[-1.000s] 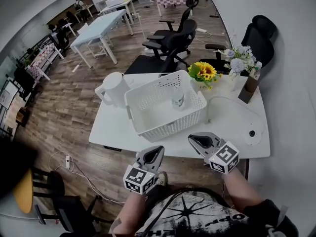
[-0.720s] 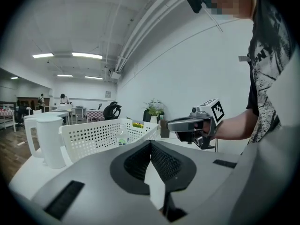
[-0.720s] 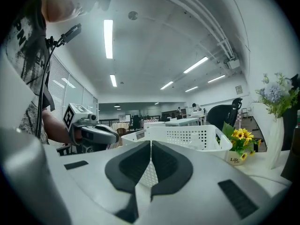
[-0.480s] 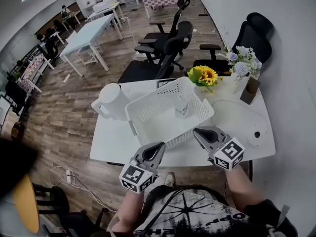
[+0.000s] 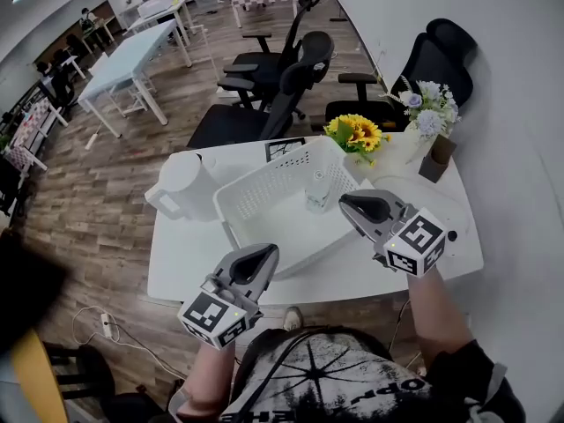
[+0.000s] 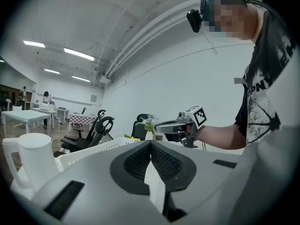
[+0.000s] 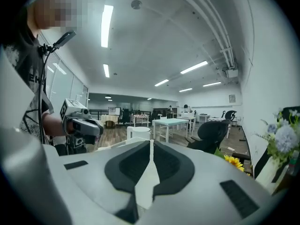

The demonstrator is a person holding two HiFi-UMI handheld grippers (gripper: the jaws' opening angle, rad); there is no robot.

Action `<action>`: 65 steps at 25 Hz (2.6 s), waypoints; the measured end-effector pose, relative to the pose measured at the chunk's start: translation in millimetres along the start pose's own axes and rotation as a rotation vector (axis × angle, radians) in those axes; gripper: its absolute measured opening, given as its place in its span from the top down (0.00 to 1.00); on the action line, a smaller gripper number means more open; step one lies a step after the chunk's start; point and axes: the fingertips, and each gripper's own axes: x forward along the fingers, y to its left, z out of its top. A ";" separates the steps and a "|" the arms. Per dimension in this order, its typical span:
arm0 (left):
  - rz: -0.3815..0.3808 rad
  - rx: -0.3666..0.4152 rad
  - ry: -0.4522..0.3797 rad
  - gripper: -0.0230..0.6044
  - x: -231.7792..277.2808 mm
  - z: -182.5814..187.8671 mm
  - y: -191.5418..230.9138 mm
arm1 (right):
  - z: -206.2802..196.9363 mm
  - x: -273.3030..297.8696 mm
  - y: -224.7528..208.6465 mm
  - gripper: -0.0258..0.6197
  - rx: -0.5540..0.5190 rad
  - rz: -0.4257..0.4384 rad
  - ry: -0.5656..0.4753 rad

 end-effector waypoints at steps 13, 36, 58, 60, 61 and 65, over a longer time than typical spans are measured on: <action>0.063 -0.014 0.012 0.95 -47.0 -0.4 60.9 | -73.8 114.0 -54.6 0.66 -0.078 0.009 0.549; 0.082 -0.072 0.055 0.95 -62.5 -39.8 114.9 | -121.6 147.4 -88.2 0.72 0.108 -0.091 0.603; 0.068 0.016 -0.044 0.95 -65.4 3.5 79.0 | 37.6 98.9 -49.9 0.72 -0.005 -0.009 0.194; 0.078 0.016 -0.060 0.95 -65.1 10.7 72.1 | 56.3 82.8 -45.5 0.72 -0.013 -0.005 0.148; 0.083 0.020 -0.066 0.95 -64.6 13.9 68.0 | 64.3 74.2 -43.5 0.72 -0.014 -0.002 0.127; 0.098 0.047 -0.084 0.95 -57.9 28.0 47.7 | 88.6 34.2 -39.0 0.72 -0.020 -0.008 0.056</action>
